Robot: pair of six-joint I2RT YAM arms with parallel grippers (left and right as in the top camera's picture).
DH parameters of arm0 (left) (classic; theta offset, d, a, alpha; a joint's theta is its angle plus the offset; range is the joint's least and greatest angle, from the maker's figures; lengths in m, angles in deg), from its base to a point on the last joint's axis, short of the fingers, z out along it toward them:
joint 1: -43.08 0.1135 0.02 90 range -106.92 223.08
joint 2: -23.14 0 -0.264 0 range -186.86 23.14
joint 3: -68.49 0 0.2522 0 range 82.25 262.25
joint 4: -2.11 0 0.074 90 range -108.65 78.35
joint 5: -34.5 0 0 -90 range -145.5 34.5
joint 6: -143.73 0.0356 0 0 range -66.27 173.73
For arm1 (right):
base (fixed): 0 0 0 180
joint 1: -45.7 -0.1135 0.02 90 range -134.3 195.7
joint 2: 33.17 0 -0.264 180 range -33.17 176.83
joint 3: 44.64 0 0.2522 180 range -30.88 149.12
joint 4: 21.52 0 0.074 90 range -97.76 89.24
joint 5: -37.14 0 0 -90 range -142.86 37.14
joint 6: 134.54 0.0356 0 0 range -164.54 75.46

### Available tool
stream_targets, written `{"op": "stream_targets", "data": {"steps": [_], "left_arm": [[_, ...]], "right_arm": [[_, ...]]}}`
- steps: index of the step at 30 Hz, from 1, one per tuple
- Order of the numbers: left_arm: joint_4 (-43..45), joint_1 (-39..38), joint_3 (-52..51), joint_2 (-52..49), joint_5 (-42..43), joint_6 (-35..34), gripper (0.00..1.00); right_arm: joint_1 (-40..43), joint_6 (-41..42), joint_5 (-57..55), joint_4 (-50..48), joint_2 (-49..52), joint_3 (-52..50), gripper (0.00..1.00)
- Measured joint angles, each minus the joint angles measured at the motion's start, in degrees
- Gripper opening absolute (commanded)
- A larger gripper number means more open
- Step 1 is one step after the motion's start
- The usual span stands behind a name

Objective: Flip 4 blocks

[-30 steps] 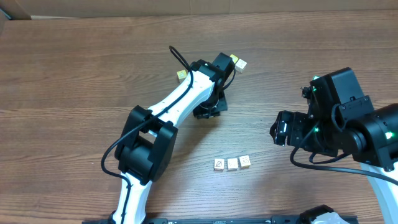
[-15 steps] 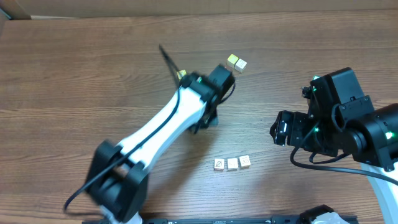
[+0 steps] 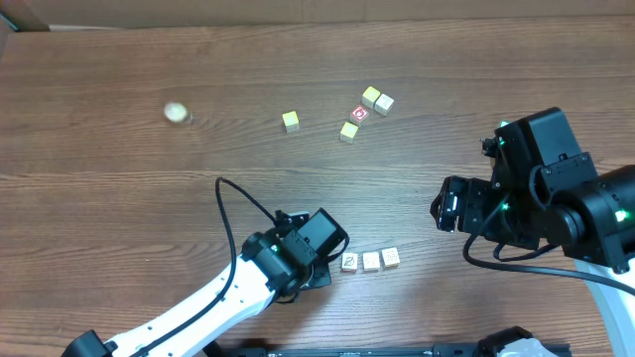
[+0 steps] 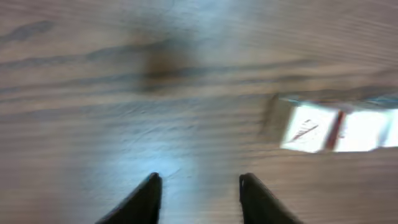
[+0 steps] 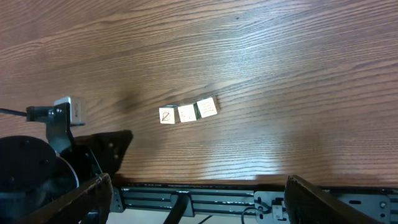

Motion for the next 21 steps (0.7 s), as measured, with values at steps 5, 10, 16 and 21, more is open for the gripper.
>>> {"op": "stream_targets", "data": {"steps": [5, 10, 16, 21], "left_arm": [[6.1, 0.9, -0.1, 0.0, -0.2, 0.2, 0.47], [8.2, 7.3, 3.2, -3.7, -0.2, 3.1, 0.45], [0.2, 14.7, 21.9, -18.4, -0.4, 8.1, 0.45], [-7.3, 18.1, 42.3, -32.7, -0.6, 10.2, 0.47]], "right_arm": [[0.0, 0.0, 0.3, 0.0, 0.0, 0.0, 0.89], [0.0, 0.0, 1.3, 0.0, 0.0, 0.0, 0.89], [0.0, 0.0, 1.4, -0.1, 0.0, 0.0, 0.89], [0.0, 0.0, 1.5, -0.1, 0.0, 0.0, 0.9]]}}
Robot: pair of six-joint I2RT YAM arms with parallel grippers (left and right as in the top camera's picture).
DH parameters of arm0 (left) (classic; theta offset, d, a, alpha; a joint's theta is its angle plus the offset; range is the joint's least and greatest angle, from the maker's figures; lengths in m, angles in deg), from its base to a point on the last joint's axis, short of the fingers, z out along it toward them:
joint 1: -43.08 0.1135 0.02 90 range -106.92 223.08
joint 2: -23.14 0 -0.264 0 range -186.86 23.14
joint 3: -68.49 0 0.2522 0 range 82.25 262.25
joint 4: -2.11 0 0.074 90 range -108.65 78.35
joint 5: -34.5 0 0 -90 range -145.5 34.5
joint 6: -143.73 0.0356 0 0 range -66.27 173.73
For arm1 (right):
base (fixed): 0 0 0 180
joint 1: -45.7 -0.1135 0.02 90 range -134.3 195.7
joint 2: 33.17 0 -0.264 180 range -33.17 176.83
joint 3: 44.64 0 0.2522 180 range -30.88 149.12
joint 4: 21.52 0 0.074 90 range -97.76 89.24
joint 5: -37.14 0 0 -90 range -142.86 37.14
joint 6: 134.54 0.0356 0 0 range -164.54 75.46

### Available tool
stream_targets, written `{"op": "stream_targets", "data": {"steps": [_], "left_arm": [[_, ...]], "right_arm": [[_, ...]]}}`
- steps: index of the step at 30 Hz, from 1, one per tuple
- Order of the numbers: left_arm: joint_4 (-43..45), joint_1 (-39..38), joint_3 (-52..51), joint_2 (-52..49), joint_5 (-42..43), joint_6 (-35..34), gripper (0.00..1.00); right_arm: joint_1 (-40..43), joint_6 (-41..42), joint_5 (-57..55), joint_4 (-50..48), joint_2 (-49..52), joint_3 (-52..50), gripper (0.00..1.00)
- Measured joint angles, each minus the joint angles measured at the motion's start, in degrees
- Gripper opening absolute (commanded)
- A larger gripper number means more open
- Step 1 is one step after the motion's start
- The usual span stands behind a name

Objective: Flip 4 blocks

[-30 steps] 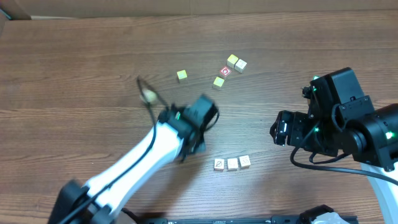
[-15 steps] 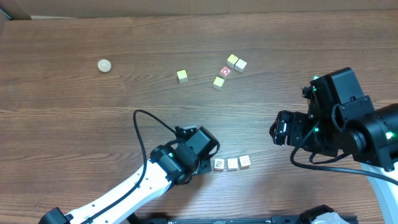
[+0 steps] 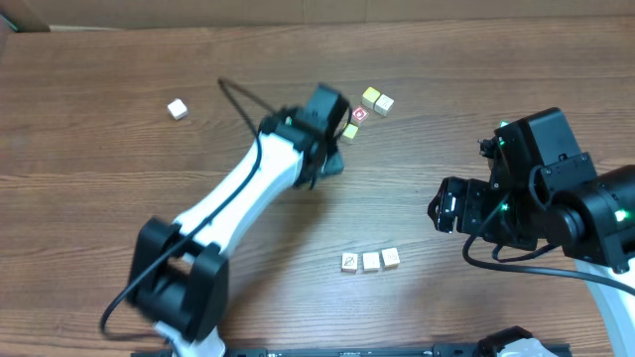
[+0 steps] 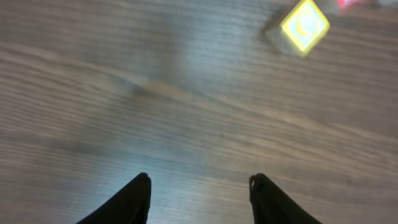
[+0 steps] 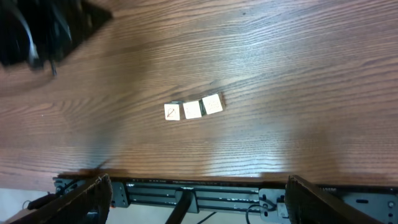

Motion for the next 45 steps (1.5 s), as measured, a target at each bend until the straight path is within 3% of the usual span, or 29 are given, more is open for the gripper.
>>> {"op": "stream_targets", "data": {"steps": [5, 12, 25, 30, 36, 45], "left_arm": [[-8.0, 3.6, 19.1, -13.8, 0.2, 0.3, 0.49], [-13.8, 8.8, 32.2, -25.7, 1.3, 0.5, 0.55], [-12.0, 11.8, 33.8, -26.8, 1.0, 6.4, 0.66], [-10.4, 11.9, 34.0, -28.1, 1.6, 10.6, 0.61], [-10.1, 11.9, 34.0, -31.2, 2.1, 12.6, 0.47], [-8.9, 12.3, 34.0, -32.2, 2.1, 12.7, 0.49]], "right_arm": [[0.0, 0.0, 0.1, 0.1, 0.0, 0.0, 0.91], [0.0, -0.6, 0.1, 0.1, 0.0, 0.0, 0.92], [0.0, -1.1, 0.2, 0.1, 0.0, 0.0, 0.93], [0.0, -1.1, 0.2, 0.0, 0.0, 0.0, 0.93], [0.0, -1.1, 0.8, 0.1, 0.0, 0.0, 0.93], [0.0, -1.1, 1.1, 0.1, 0.0, 0.0, 0.93]]}}
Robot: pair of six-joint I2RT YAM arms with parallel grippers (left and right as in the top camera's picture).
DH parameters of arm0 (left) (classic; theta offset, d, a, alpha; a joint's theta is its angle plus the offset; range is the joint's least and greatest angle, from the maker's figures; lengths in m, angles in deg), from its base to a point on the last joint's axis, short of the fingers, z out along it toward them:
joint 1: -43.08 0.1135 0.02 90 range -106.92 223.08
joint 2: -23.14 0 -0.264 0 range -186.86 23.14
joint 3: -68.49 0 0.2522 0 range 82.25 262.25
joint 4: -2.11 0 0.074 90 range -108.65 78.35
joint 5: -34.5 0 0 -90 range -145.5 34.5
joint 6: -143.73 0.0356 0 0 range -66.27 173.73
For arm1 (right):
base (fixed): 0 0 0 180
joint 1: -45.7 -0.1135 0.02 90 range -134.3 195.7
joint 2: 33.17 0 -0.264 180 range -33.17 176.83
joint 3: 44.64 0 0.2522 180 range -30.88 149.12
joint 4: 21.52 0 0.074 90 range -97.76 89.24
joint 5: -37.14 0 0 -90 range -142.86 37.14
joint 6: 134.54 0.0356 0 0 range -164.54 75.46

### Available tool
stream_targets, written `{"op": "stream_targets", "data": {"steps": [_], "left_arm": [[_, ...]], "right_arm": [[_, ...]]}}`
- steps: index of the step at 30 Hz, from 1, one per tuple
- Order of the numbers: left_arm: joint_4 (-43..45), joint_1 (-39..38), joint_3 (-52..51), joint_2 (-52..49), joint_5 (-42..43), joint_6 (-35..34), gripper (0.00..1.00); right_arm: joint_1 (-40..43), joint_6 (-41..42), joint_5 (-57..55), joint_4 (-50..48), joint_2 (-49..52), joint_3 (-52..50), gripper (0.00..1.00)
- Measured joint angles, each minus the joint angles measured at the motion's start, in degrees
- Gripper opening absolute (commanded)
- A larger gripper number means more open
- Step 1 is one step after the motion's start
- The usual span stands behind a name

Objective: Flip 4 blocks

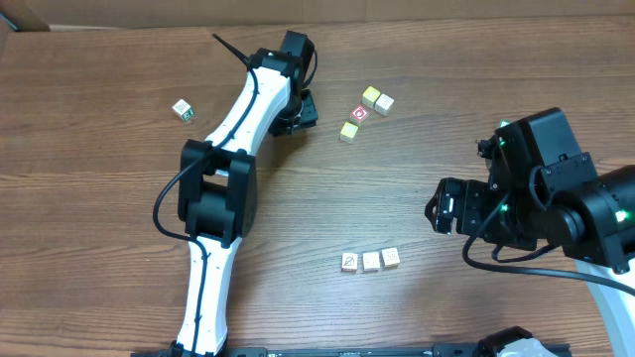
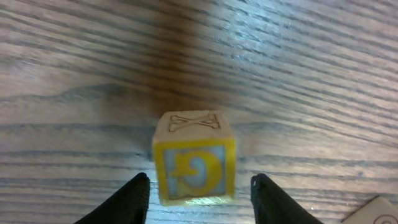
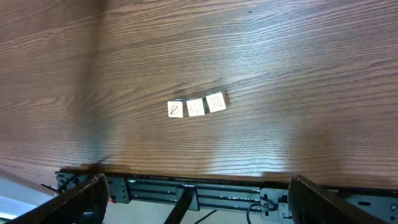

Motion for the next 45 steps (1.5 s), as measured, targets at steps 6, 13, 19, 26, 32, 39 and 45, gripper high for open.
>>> {"op": "stream_targets", "data": {"steps": [6, 13, 19, 26, 32, 39, 45], "left_arm": [[0.4, 1.9, 0.0, 0.0, 0.0, 0.0, 0.4], [0.6, 3.4, 0.0, 0.0, 0.0, 0.2, 0.25], [0.6, 3.2, 0.0, 0.0, 0.0, 0.4, 0.15], [-3.3, 3.2, 1.0, 0.0, 2.5, 0.8, 0.04], [-14.6, 3.3, 8.9, 0.0, 4.8, 1.2, 0.05], [-25.3, 3.1, 12.3, 4.1, 4.7, 1.5, 0.05], [-29.9, -0.8, 12.3, 10.9, 3.3, 1.3, 0.05]], "right_arm": [[0.0, 0.0, 0.0, 0.0, 0.0, 0.0, 0.93], [0.0, 0.0, 0.0, 0.0, 0.0, 0.0, 0.93], [0.0, 0.0, 0.0, 0.0, 0.0, 0.0, 0.93], [0.0, 0.0, 0.0, 0.0, 0.0, 0.0, 0.93], [0.0, 0.0, 0.0, 0.0, 0.0, 0.0, 0.93], [0.0, 0.0, 0.0, 0.0, 0.0, 0.0, 0.93], [0.0, 0.0, -0.1, 0.0, 0.0, 0.0, 0.93]]}}
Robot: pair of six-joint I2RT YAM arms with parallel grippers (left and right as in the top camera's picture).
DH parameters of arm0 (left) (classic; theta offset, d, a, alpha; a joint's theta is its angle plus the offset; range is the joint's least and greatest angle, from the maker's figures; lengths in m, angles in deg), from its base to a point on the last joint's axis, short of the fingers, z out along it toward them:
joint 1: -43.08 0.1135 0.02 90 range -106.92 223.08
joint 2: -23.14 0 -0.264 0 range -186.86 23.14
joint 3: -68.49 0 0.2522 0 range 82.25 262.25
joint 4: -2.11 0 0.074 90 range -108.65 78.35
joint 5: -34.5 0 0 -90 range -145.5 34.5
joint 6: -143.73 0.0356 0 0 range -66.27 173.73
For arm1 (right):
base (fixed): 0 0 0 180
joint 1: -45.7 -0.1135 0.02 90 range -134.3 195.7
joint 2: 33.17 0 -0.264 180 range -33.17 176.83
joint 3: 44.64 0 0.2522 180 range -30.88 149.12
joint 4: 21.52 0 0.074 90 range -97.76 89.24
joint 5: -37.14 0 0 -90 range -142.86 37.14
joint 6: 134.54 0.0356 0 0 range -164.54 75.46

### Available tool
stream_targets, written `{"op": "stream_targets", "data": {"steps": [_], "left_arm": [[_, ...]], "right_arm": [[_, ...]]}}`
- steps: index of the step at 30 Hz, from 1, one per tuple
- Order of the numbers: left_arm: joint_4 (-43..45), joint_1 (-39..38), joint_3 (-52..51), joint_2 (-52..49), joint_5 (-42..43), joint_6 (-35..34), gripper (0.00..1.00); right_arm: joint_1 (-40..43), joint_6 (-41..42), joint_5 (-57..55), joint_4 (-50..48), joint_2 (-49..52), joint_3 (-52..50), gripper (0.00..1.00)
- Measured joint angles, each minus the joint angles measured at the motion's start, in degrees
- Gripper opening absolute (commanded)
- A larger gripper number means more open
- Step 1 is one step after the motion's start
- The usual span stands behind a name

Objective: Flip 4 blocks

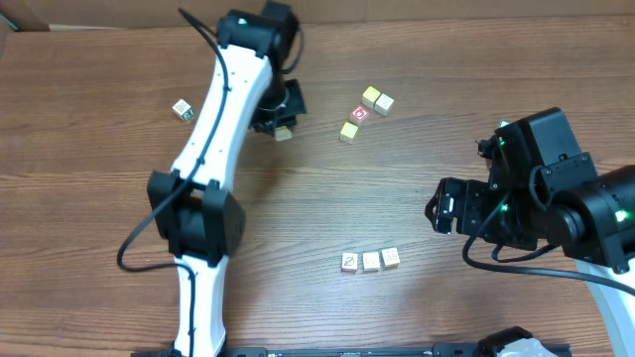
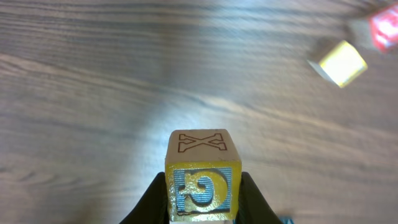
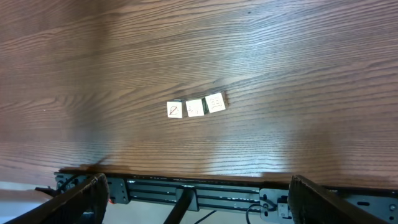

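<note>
A yellow block (image 2: pixel 202 171), with an X on its top face and a blue letter face toward the camera, is pinched in my left gripper (image 2: pixel 202 199), raised off the table. From overhead it shows under the wrist (image 1: pixel 284 133). On the table behind it lie another yellow block (image 2: pixel 341 62) and a red block (image 2: pixel 385 25). Overhead also shows two pale blocks (image 1: pixel 377 98) beside the red one (image 1: pixel 359 114). A row of three blocks (image 3: pixel 196 107) lies near the front edge. My right gripper (image 3: pixel 199 180) hangs open high above that edge, holding nothing.
A single block (image 1: pixel 182 108) lies alone at the far left of the wooden table (image 1: pixel 99 218). The right arm's body (image 1: pixel 536 188) stands at the right side. The table's front rail (image 3: pixel 186 190) runs below the row of three.
My left gripper was open with the yellow block standing on the table between its fingers. It is now shut on that block and holds it above the table. The right arm has not moved.
My left gripper was open at the front, beside the row of three blocks. Then it was open at the back, near the cluster of blocks. Then its open fingers stood round the lone yellow block, and now it holds that block off the table.
</note>
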Motion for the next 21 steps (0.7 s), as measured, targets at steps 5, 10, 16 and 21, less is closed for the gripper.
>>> {"op": "stream_targets", "data": {"steps": [5, 10, 16, 21], "left_arm": [[-3.1, -8.9, 0.0, 6.6, -5.2, -2.7, 0.05], [-3.3, -15.9, -1.8, 11.1, -8.2, -6.0, 0.04], [0.3, -17.4, -15.3, 17.4, -11.0, -10.8, 0.05], [10.4, -17.6, -33.1, 24.8, -10.7, -12.5, 0.05]], "right_arm": [[0.0, 0.0, -0.2, 0.0, 0.0, 0.0, 0.93], [0.0, 0.0, -0.3, 0.0, 0.0, 0.0, 0.93], [0.0, -0.2, -0.4, 0.0, 0.0, 0.0, 0.93], [0.0, -1.0, -0.3, 0.0, 0.0, 0.0, 0.93]]}}
